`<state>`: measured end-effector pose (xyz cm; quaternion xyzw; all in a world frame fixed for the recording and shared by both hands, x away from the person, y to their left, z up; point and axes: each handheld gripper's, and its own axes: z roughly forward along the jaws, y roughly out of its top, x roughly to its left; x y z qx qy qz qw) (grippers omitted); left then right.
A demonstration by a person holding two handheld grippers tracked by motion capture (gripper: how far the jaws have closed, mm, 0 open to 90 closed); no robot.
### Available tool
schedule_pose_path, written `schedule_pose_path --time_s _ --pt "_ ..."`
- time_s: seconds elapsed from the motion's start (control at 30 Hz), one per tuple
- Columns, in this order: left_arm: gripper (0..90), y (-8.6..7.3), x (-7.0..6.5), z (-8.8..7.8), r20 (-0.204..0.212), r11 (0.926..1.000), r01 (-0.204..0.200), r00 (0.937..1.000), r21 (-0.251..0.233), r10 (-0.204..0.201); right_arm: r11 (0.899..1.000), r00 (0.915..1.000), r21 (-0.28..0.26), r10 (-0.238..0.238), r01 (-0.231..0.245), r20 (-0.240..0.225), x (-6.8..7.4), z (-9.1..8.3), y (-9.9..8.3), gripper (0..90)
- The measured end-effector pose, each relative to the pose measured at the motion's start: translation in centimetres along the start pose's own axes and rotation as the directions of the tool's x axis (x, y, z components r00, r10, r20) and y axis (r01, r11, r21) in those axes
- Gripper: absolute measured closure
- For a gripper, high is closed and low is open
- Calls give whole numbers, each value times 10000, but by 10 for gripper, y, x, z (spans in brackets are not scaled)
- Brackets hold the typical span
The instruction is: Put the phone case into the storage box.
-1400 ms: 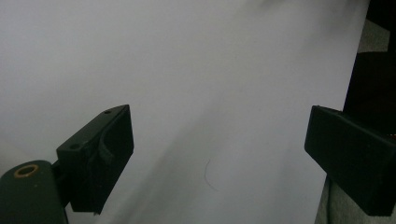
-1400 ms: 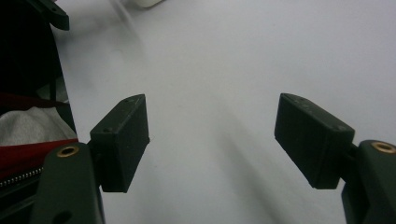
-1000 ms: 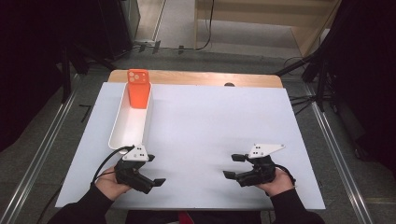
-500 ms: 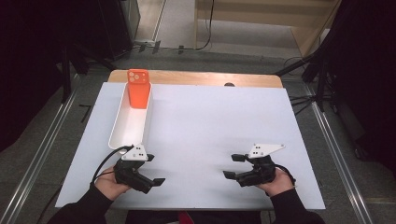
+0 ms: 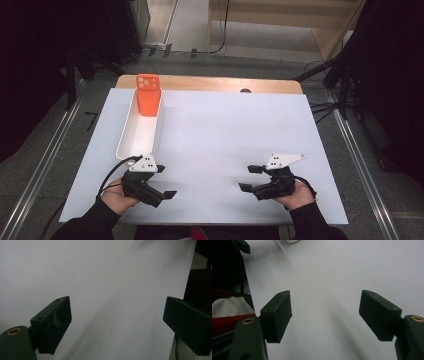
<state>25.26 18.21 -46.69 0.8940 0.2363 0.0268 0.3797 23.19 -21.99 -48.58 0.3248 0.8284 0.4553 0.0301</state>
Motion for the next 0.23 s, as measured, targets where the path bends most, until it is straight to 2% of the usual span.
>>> schedule_pose_path --time_s 0.23 --pt "83 0 1 0 6 10000 -17 10000 12 17 10000 10000 26 13 -13 -15 1 0 0 249"
